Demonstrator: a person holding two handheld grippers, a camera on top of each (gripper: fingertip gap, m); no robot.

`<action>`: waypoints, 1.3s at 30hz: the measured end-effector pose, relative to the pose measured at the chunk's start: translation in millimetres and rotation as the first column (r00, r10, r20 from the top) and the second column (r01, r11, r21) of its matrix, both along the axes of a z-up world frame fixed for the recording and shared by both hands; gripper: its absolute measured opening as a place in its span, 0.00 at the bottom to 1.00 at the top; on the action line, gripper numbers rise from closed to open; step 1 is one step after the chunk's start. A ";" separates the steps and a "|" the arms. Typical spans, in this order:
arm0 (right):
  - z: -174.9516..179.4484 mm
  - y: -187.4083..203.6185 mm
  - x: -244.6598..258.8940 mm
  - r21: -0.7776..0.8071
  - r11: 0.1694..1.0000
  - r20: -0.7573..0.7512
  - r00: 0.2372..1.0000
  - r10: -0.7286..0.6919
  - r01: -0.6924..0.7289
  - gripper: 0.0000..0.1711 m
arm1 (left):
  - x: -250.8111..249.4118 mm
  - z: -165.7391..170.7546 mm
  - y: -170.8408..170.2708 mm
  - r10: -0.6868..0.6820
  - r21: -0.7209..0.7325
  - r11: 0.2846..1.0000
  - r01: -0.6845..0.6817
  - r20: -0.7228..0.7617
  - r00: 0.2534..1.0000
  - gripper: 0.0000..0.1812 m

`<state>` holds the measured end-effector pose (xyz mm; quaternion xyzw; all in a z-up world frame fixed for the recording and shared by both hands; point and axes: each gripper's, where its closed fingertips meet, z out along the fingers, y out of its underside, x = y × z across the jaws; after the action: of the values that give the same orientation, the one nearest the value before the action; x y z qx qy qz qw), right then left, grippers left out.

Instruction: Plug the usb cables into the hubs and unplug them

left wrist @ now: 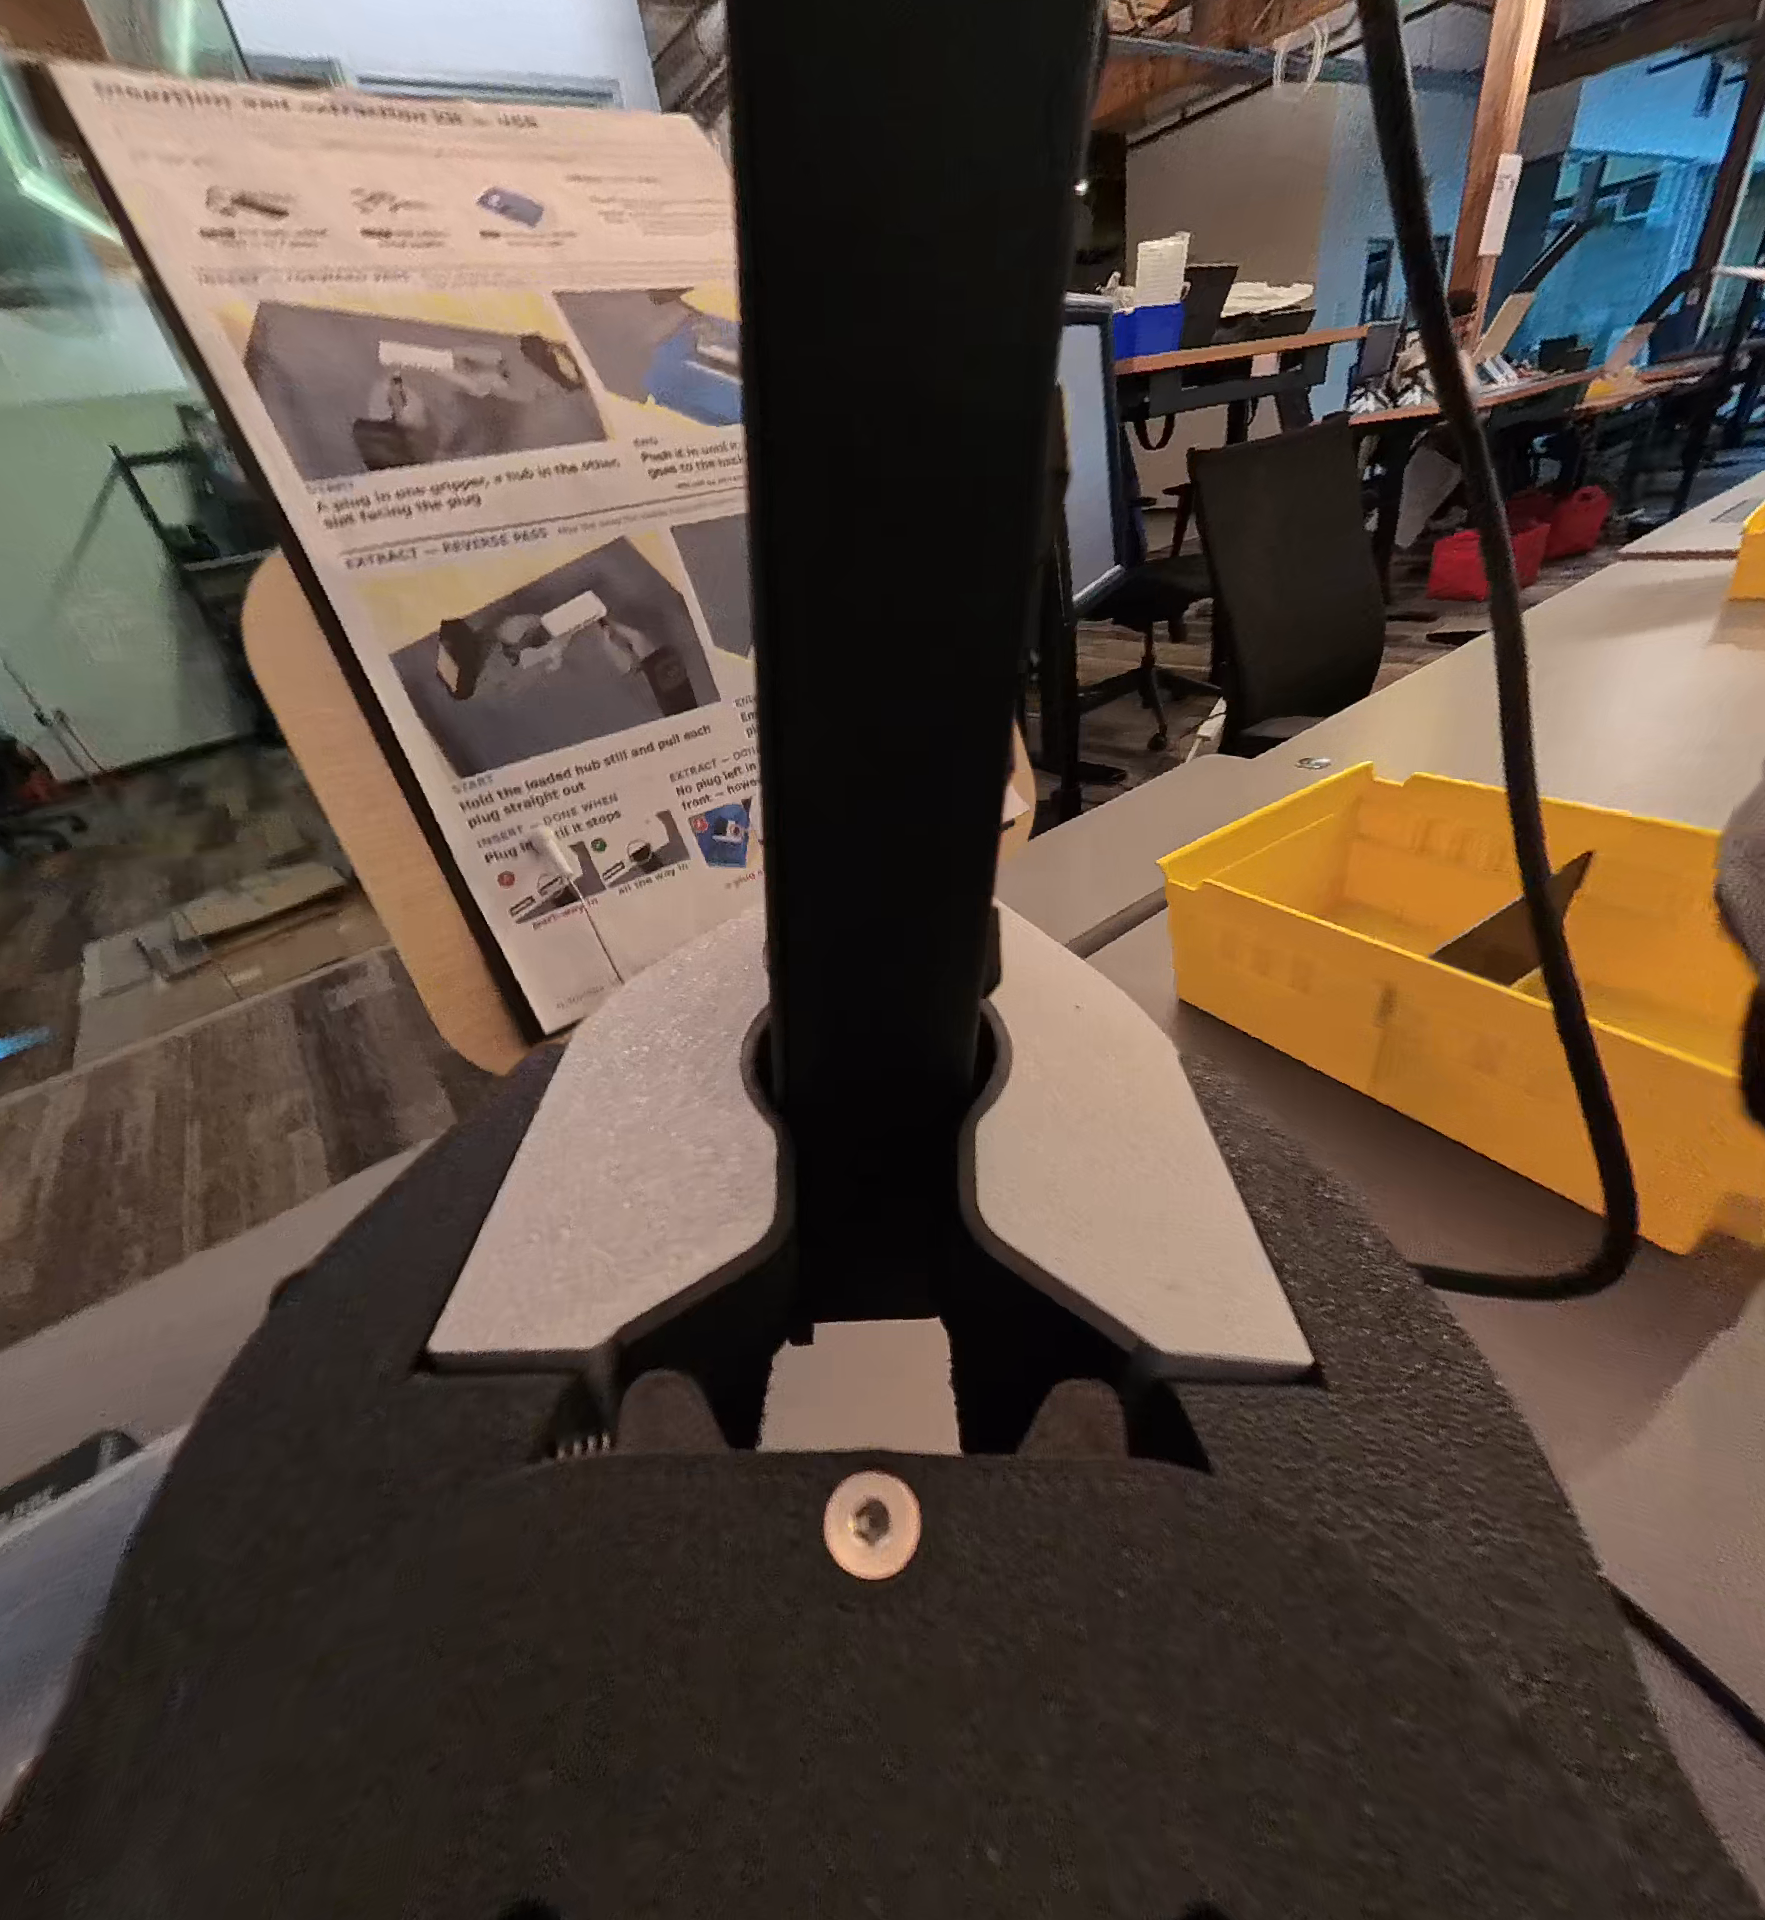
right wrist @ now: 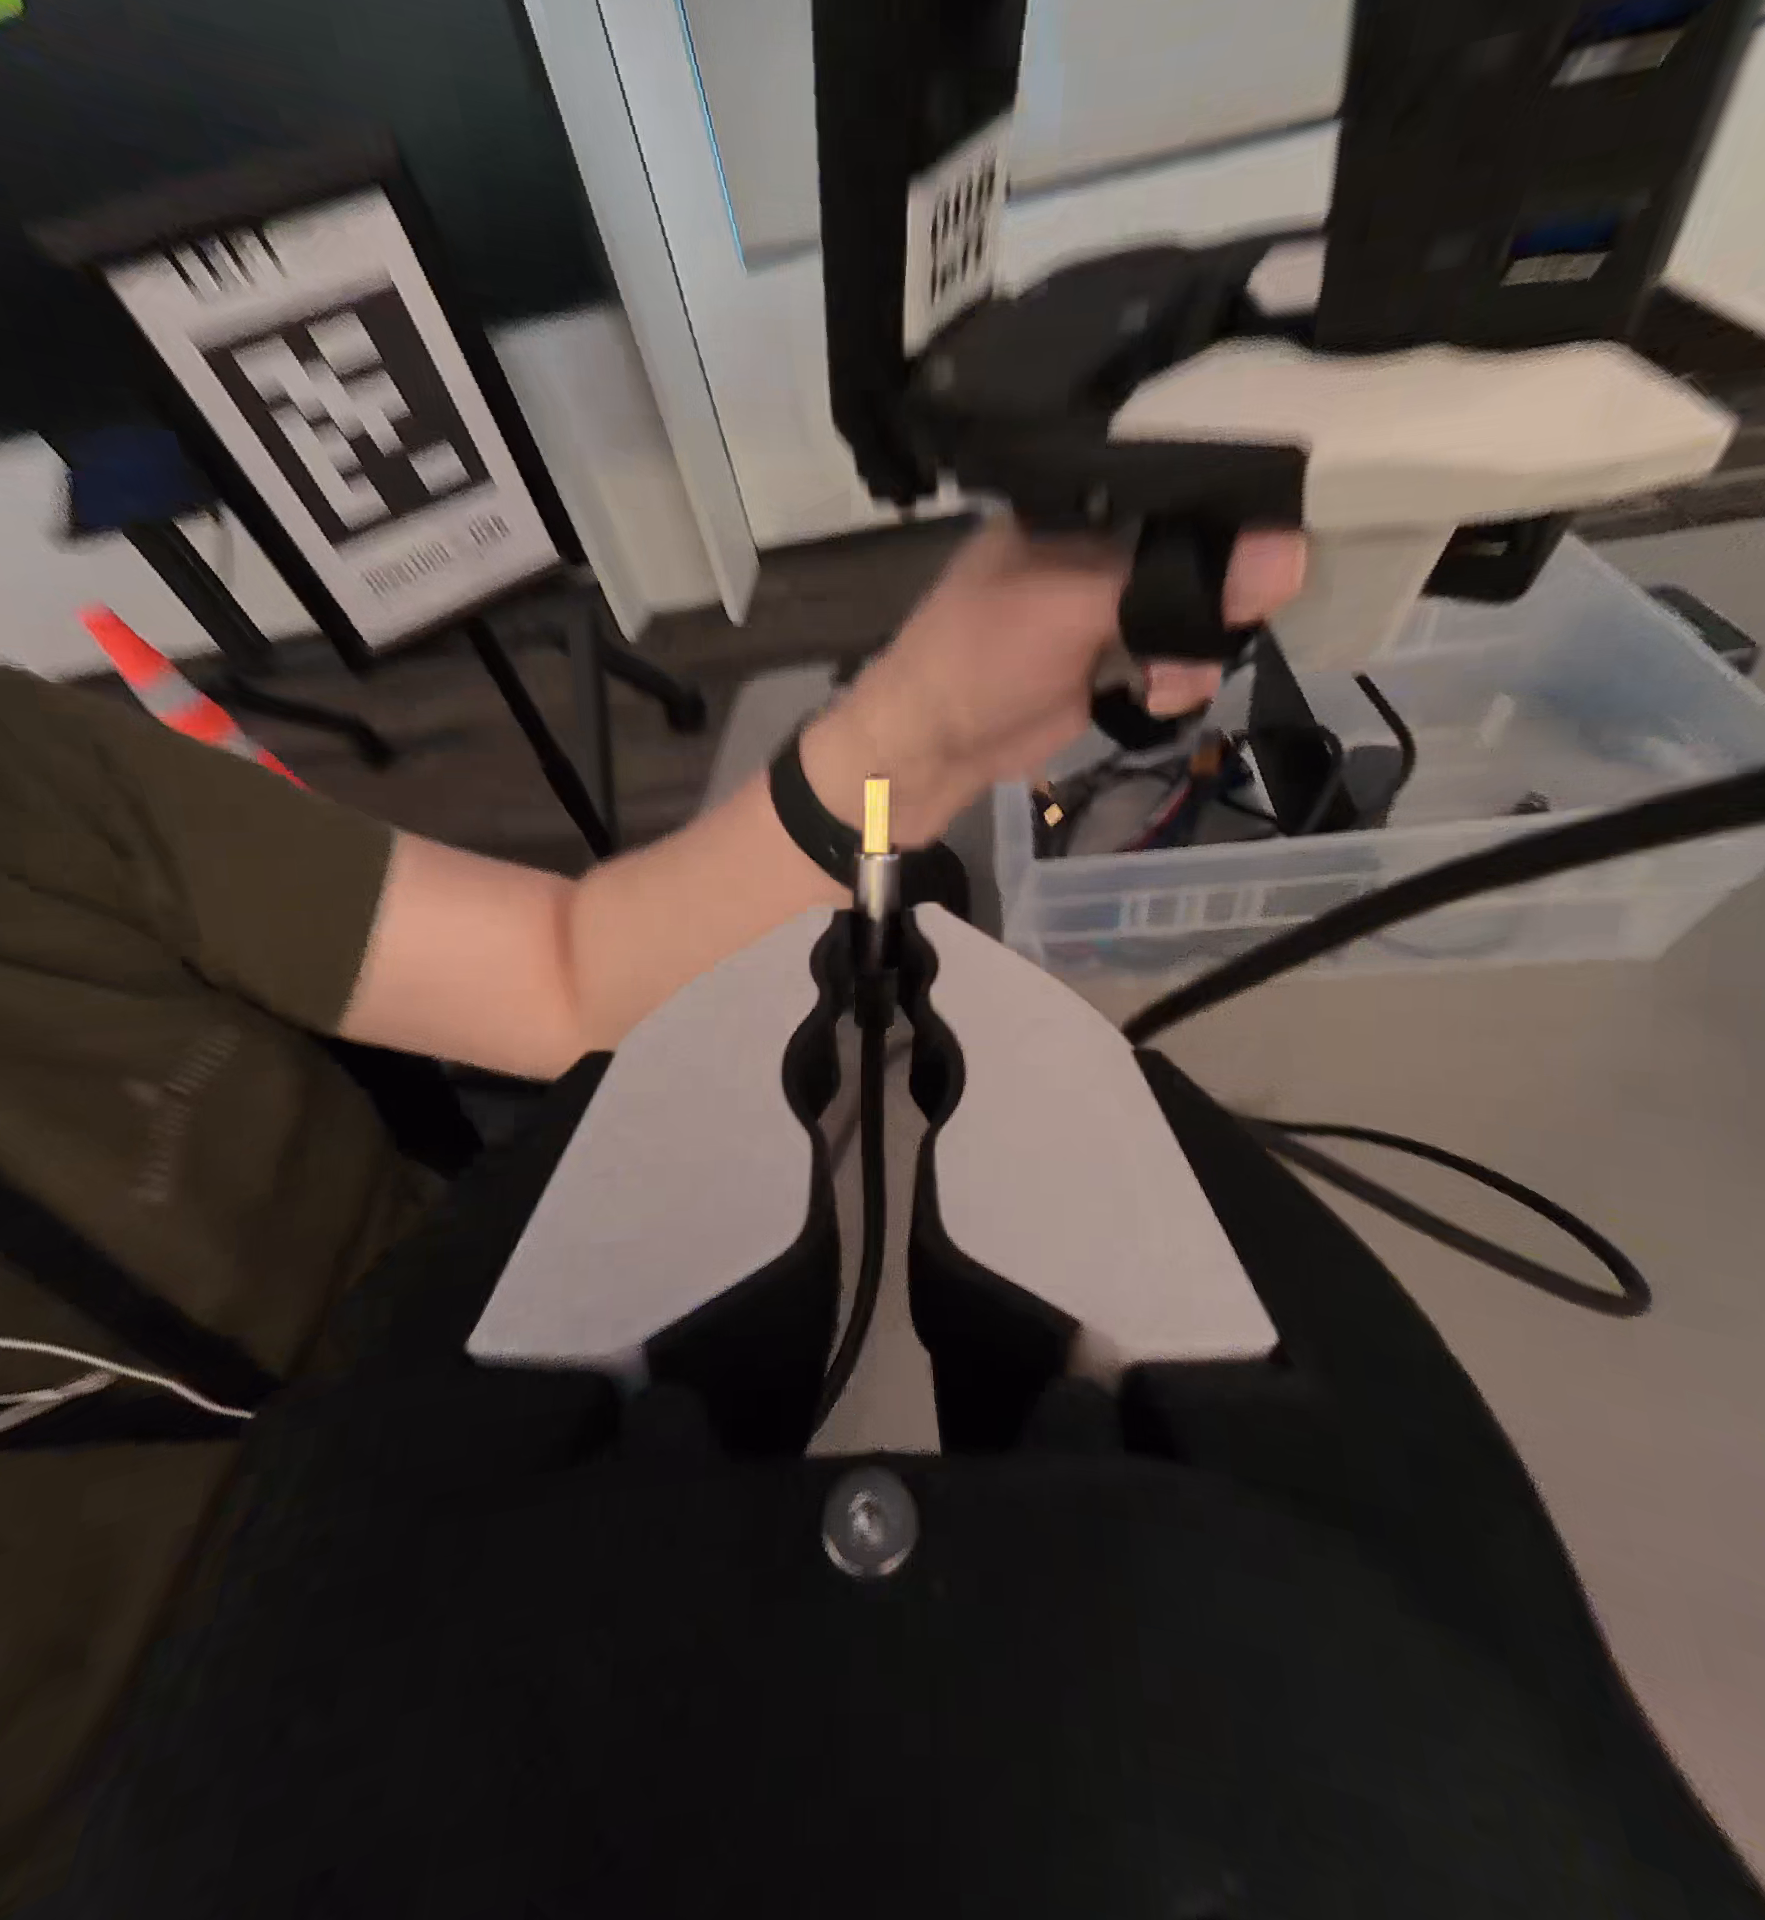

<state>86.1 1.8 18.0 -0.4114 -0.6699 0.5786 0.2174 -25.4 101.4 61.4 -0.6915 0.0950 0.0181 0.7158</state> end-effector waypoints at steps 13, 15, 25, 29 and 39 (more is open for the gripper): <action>68.3 32.0 33.5 -0.427 0.904 -0.063 0.996 -0.068 0.035 0.05 | 65.4 -29.8 33.4 -0.057 -0.023 0.998 0.054 -0.125 0.991 0.16; 64.0 42.4 34.4 -0.450 0.892 -0.027 0.997 -0.073 0.053 0.05 | 76.7 -32.1 34.9 -0.106 -0.027 0.994 0.103 -0.111 0.988 0.16; 45.0 74.6 31.7 -0.544 0.835 0.062 0.996 -0.057 0.082 0.05 | 107.5 -38.6 35.6 -0.236 -0.045 0.972 0.232 -0.110 0.966 0.15; 38.8 80.7 33.1 -0.567 0.821 0.087 0.996 -0.028 0.073 0.05 | 114.3 -39.2 35.1 -0.258 -0.050 0.966 0.254 -0.106 0.960 0.14; 32.1 76.9 35.5 -0.648 0.762 0.108 0.989 0.097 -0.004 0.05 | 125.7 -37.8 29.3 -0.332 -0.036 0.943 0.330 -0.147 0.932 0.15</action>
<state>121.6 78.7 50.1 -0.4810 -0.4539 0.7501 0.0013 100.3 130.7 23.5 -0.6660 0.2640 -0.0509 0.6958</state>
